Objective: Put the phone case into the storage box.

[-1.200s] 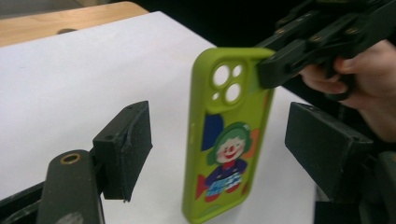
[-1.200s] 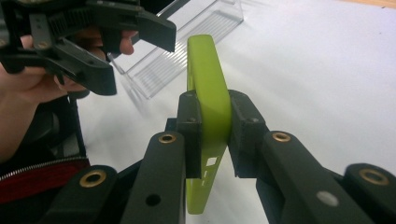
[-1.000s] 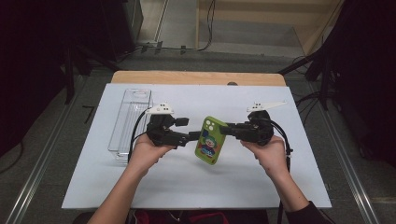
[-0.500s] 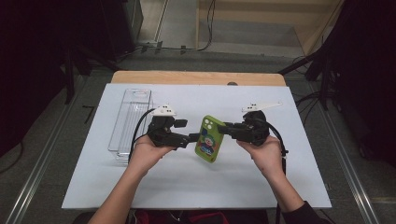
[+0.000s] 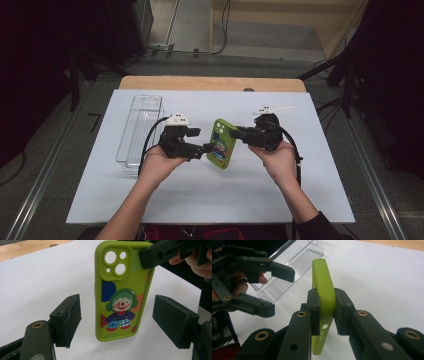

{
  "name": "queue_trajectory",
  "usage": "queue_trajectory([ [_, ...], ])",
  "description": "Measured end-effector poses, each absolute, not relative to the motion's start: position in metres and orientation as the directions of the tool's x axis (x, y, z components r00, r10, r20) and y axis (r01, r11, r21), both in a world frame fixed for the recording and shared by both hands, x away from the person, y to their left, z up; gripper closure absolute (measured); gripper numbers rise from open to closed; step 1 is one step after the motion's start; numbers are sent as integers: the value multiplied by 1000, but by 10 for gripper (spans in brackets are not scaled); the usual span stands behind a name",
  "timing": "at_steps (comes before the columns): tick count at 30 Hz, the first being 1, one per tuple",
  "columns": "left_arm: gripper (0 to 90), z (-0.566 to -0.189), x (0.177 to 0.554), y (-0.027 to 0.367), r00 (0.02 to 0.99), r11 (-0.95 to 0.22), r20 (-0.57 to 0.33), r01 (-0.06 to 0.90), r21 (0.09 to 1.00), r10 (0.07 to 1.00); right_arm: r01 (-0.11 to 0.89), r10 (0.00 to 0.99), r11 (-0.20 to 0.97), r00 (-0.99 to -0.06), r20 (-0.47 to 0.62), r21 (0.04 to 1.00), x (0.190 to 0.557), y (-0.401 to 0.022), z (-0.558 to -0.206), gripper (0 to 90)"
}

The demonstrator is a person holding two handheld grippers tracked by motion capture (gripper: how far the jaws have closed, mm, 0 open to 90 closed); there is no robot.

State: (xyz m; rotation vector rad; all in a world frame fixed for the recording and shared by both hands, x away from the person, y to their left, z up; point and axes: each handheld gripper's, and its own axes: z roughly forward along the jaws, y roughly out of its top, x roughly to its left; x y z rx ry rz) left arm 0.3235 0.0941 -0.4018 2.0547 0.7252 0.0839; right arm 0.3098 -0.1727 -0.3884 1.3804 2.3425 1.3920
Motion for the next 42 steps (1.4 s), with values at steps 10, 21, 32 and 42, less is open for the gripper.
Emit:
queue_trajectory([
  [10, 0, -405, 325, 87, 825, -409, -200, 454, 791, 529, 659, 724, 183, -592, 353, 729, 314, -167, -390, 749],
  [21, 0, -405, 325, 77, 822, -424, -173, 446, 788, 543, 659, 720, 178, -593, 360, 731, 315, -166, -391, 749],
  [32, 0, -408, 324, 66, 817, -435, -152, 442, 784, 556, 665, 712, 170, -593, 377, 727, 313, -162, -392, 749],
  [42, 0, -411, 325, 60, 803, -451, -130, 450, 771, 581, 669, 704, 173, -597, 384, 723, 311, -155, -394, 749],
])
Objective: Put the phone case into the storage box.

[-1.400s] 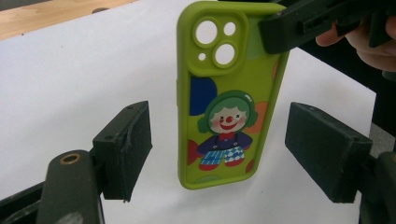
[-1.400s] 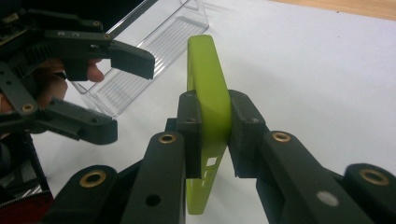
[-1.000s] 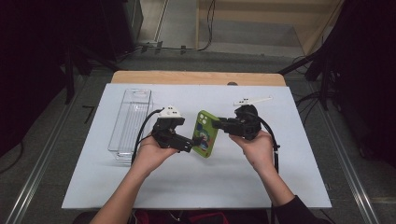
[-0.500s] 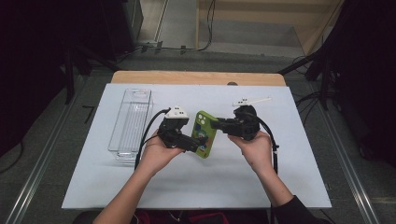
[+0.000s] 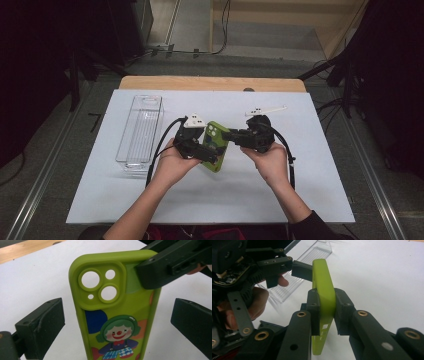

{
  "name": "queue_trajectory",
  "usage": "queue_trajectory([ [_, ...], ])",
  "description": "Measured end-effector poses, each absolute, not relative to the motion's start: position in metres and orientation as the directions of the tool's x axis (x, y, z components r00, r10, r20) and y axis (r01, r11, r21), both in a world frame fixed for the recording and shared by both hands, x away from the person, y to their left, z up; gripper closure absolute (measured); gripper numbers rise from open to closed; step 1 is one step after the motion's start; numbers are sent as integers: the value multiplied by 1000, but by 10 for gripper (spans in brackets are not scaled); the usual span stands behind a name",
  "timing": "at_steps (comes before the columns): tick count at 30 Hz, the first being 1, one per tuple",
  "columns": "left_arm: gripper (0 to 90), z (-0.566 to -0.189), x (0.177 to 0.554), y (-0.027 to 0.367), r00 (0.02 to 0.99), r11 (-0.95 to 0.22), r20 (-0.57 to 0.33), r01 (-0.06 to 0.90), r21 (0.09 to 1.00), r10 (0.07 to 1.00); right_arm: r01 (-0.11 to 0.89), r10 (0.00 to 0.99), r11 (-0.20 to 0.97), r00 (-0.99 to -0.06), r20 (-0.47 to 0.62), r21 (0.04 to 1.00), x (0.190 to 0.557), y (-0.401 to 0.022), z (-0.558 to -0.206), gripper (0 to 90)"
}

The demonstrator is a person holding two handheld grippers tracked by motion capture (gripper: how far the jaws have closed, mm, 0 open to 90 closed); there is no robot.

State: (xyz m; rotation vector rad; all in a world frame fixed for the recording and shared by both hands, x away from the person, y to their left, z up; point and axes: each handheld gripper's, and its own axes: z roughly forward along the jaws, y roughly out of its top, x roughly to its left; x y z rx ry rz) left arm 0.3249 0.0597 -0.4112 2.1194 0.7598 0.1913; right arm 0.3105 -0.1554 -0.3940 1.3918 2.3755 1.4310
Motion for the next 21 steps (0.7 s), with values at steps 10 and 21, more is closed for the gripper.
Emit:
queue_trajectory([
  [10, 0, -416, 326, 55, 782, -434, -127, 464, 772, 610, 668, 697, 171, -602, 390, 724, 308, -151, -393, 749],
  [21, 46, -418, 324, 52, 769, -428, -116, 466, 774, 628, 669, 695, 160, -599, 398, 726, 306, -148, -393, 749],
])
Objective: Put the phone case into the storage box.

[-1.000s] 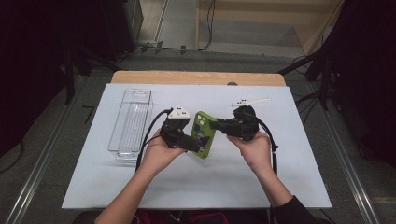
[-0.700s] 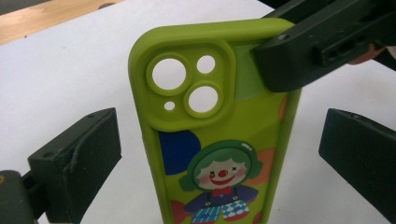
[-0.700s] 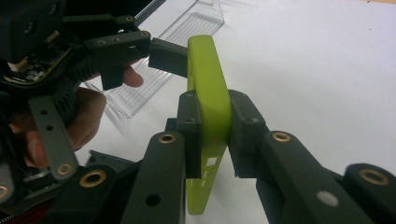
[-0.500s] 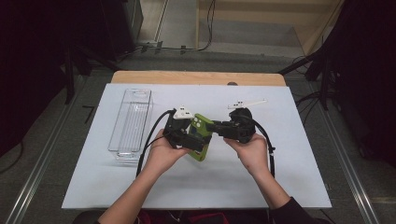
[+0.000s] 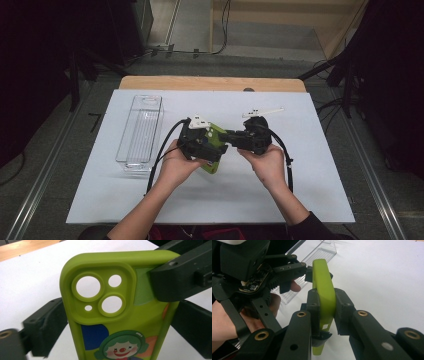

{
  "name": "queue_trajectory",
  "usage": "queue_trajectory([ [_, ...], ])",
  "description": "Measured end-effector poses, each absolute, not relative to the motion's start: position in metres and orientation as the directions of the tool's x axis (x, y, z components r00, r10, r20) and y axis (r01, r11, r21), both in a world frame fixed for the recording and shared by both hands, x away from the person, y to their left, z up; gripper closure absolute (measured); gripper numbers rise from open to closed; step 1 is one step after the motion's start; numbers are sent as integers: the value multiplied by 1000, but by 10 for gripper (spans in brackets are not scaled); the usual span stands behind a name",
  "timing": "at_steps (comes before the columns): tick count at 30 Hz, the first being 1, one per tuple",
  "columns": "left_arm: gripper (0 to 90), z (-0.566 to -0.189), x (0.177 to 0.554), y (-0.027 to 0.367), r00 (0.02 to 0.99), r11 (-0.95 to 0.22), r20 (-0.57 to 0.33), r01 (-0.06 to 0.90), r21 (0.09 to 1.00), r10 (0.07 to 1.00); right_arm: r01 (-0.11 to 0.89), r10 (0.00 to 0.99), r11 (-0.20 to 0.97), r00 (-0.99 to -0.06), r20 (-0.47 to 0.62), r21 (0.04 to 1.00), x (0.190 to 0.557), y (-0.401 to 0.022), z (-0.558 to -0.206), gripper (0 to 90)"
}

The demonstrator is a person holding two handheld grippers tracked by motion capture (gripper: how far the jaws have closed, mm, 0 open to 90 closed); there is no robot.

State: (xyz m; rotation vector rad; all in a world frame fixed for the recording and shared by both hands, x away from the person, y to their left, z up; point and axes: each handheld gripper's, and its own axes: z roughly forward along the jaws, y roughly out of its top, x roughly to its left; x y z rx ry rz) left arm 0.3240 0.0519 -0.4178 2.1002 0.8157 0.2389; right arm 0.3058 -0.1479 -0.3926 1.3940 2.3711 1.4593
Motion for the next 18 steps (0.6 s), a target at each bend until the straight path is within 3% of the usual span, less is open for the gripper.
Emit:
queue_trajectory([
  [5, 82, -418, 323, 52, 765, -421, -119, 469, 777, 632, 669, 690, 160, -601, 402, 726, 306, -147, -394, 749],
  [7, 145, -417, 322, 52, 770, -412, -125, 463, 785, 626, 670, 690, 162, -602, 402, 725, 306, -146, -394, 749],
  [18, 166, -415, 321, 53, 769, -409, -122, 459, 789, 627, 674, 684, 145, -597, 419, 724, 306, -147, -395, 747],
])
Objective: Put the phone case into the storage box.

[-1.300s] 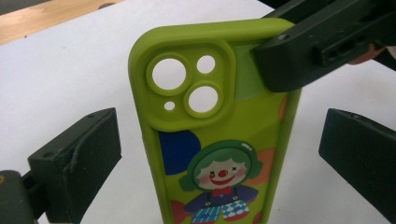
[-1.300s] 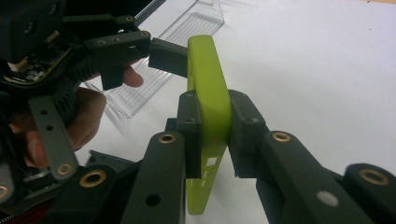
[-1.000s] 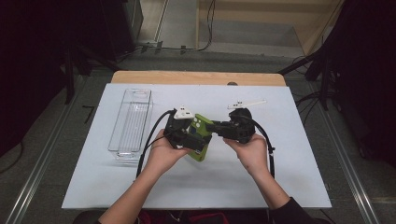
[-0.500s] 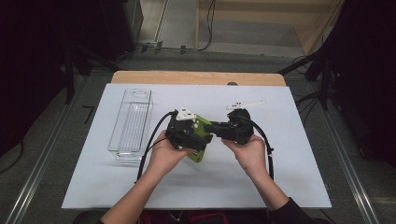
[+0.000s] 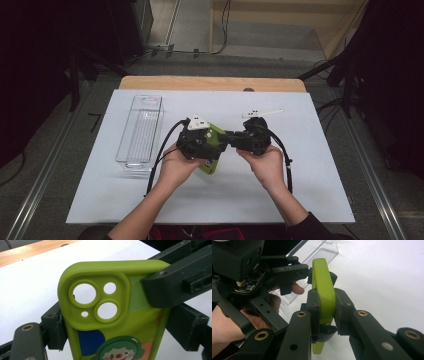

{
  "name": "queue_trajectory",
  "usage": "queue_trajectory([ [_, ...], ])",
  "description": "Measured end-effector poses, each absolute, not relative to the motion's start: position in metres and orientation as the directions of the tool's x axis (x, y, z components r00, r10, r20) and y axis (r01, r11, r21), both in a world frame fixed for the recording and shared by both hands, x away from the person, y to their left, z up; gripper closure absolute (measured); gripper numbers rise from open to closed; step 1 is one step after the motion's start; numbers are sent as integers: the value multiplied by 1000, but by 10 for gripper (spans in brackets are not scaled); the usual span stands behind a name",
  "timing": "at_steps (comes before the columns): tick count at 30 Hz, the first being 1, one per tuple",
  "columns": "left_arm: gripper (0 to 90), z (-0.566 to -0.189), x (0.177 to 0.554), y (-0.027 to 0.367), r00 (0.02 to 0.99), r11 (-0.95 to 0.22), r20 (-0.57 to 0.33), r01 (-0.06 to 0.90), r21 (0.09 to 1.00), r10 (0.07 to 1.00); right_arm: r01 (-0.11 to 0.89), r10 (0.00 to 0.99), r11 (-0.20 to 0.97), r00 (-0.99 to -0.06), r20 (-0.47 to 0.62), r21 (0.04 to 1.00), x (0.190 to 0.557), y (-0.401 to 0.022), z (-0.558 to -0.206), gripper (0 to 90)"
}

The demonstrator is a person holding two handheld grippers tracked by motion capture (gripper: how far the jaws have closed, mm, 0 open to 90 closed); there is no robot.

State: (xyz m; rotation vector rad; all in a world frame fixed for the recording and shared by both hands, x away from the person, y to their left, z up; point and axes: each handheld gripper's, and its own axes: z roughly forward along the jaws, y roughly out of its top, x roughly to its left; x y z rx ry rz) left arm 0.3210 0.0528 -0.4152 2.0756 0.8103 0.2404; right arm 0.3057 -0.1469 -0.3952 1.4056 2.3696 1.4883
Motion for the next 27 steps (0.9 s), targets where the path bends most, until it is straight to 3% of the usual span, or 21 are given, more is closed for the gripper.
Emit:
queue_trajectory([
  [14, 173, -411, 321, 54, 772, -418, -142, 478, 772, 620, 668, 668, 150, -612, 423, 729, 305, -148, -394, 736],
  [27, 172, -410, 323, 58, 764, -425, -137, 488, 762, 631, 649, 662, 121, -617, 426, 751, 302, -156, -383, 611],
])
